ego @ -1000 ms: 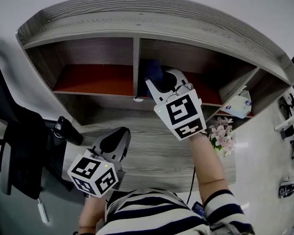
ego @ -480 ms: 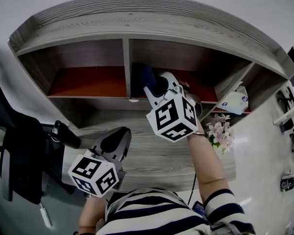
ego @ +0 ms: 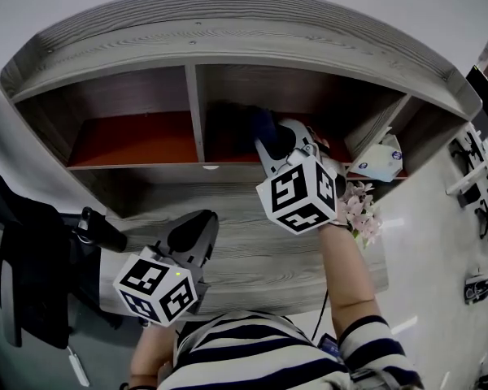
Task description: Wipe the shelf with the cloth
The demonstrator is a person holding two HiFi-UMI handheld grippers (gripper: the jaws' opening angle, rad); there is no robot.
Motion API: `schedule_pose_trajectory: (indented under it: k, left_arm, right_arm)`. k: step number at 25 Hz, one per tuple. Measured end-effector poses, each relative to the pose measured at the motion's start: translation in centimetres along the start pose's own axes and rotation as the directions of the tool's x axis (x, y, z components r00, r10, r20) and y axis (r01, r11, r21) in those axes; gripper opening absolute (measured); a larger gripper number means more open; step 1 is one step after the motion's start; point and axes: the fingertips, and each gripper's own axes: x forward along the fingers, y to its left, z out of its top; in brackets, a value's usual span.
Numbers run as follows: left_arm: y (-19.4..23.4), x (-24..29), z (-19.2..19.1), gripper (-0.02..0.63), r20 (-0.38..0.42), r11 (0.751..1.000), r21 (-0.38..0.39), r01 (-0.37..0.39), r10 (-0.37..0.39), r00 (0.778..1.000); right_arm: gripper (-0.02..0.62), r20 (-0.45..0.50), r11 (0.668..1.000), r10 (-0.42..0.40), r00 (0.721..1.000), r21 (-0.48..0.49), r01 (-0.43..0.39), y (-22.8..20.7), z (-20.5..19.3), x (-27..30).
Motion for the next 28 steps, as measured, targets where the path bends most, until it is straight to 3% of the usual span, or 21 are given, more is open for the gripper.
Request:
schedule_pose_trajectory:
  k: [10,20,28]
  left_arm:
    - [-1.2,1.2,-0.3,0.041,-0.021,0.998,0.005,0.059,-0.059,0.998]
    - [-2.3,2.3,-0.6,0.041,-0.036,0.995,0.008,0.104,-0.104,0.994]
    - [-2.6,2.5,-0.6,0.04,-0.041,0.993,0.008,0.116,-0.116,0.992]
  right_arm:
    - [0.097,-0.11,0.992,-0.126,0.986,0.002,0.127,-3.4,-4.4,-2.5]
    - [0.097,-0.236,0.963,-0.27,0.933,-0.072,0.261,-5.7,-7.6,-4.7]
    - [0.097,-0.293,0.948,-0.318,0.902,-0.101,0.301,-6.4,-8.9,-5.9]
